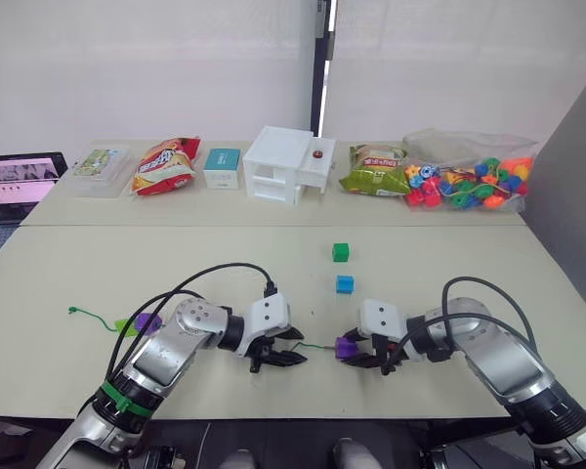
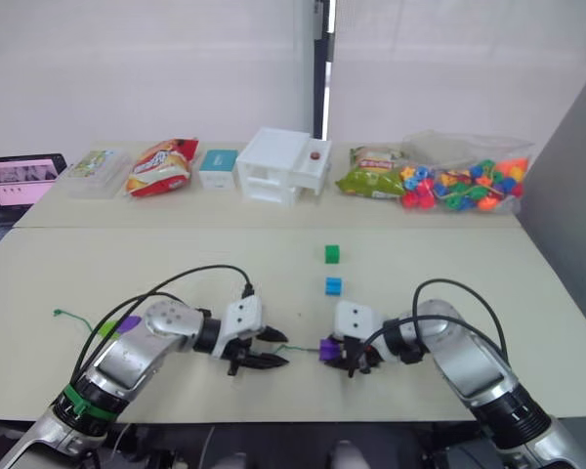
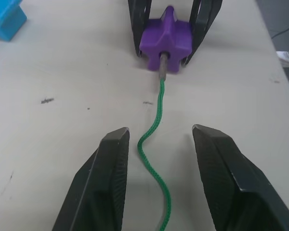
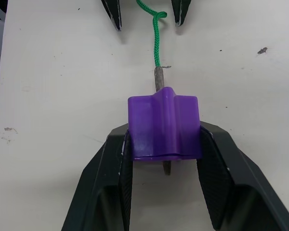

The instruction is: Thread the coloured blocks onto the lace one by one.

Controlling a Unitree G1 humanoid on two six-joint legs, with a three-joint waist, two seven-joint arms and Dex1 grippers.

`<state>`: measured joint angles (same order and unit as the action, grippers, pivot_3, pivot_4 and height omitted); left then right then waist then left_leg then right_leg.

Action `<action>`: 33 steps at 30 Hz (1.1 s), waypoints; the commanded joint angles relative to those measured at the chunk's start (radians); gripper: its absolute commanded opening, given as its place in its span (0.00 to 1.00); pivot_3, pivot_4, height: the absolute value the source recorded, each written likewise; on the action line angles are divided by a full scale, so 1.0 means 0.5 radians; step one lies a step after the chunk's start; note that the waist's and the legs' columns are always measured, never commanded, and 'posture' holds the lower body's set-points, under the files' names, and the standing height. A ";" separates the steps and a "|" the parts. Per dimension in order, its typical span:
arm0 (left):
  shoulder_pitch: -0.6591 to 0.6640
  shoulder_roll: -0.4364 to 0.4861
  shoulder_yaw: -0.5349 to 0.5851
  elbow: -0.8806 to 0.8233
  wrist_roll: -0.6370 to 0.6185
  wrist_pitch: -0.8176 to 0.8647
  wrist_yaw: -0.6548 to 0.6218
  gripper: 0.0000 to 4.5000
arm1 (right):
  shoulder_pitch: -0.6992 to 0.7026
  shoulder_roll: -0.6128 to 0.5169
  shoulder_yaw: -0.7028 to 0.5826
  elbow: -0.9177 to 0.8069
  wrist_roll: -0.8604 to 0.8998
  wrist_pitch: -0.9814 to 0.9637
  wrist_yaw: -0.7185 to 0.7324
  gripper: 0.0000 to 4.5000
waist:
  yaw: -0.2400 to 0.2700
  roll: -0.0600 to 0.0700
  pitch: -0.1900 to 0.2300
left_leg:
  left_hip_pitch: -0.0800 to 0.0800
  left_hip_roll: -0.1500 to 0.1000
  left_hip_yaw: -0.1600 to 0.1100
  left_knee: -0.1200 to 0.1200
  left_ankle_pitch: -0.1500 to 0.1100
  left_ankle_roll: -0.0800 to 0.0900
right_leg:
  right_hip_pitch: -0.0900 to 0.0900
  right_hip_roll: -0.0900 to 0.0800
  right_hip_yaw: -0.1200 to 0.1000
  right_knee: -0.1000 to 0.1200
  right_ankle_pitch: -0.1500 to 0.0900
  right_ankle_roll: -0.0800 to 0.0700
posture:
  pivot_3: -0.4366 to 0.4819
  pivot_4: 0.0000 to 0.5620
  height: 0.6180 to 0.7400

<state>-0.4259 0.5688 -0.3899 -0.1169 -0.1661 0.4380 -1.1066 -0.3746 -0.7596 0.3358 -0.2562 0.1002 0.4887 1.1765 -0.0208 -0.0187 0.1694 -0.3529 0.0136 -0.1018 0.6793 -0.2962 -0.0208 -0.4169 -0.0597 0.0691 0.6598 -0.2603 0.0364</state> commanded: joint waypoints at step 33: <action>-0.113 -0.318 -0.090 -0.025 0.019 0.090 0.093 0.06 | 0.045 -0.011 0.040 -0.064 0.001 0.064 -0.024 0.30 | 0.000 0.000 0.000 | 0.000 0.000 0.000 0.000 0.000 0.000 | 0.000 0.000 0.000 0.000 0.000 0.000 | 0.48 0.27 1.00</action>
<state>-0.4830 0.4090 -0.4539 -0.0894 -0.1265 0.4662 -1.0602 -0.3700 -0.7630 0.3372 -0.2756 0.0996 0.5080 1.1636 -0.0207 -0.0189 0.1692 -0.3530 0.0136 -0.1018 0.6793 -0.2962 -0.0208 -0.4169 -0.0597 0.0692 0.6600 -0.2603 0.0364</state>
